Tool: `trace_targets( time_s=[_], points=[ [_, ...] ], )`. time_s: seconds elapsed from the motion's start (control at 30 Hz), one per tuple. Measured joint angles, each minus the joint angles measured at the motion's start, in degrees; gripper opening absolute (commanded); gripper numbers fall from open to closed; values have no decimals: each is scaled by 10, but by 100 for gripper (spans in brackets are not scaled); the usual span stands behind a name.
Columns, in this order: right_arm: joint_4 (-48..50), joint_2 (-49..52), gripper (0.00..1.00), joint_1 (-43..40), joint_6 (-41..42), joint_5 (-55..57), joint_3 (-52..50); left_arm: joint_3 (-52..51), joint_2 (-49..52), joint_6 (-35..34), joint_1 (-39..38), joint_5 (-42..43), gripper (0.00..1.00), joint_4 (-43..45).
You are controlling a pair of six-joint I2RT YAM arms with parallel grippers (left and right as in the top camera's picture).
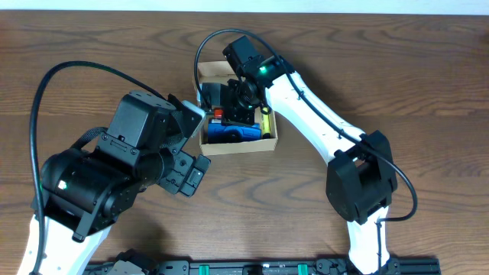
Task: Pack container
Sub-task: 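Carry the blue-capped marker into the box and release it, then withdraw the right gripper and bring both grippers to the box lid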
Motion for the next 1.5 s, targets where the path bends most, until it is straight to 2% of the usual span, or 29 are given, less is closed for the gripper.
trace_targets(
  time_s=[0.2,0.27,0.3,0.33,0.6,0.73,0.9,1.2,1.5],
  points=[
    [-21,-52,35,-1,64,12,10,0,0,0,0,0,95,0],
    [-28,-92,20,-1,89,24,12,0,0,0,0,0,95,0],
    [-37,-118,8,-2,104,32,15,0,0,0,0,0,95,0],
    [-45,-142,2,-3,116,40,18,0,0,0,0,0,95,0],
    [-111,-290,2,-42,267,84,37,0,0,0,0,0,95,0],
    [-145,-293,2,-85,355,104,36,0,0,0,0,0,95,0],
    [-143,-289,1,-144,446,116,-8,0,0,0,0,0,95,0],
    [-47,-286,2,-193,541,122,-177,0,0,0,0,0,95,8],
    [90,-284,1,-193,595,117,-307,0,31,-16,20,-26,95,84]
  ],
)
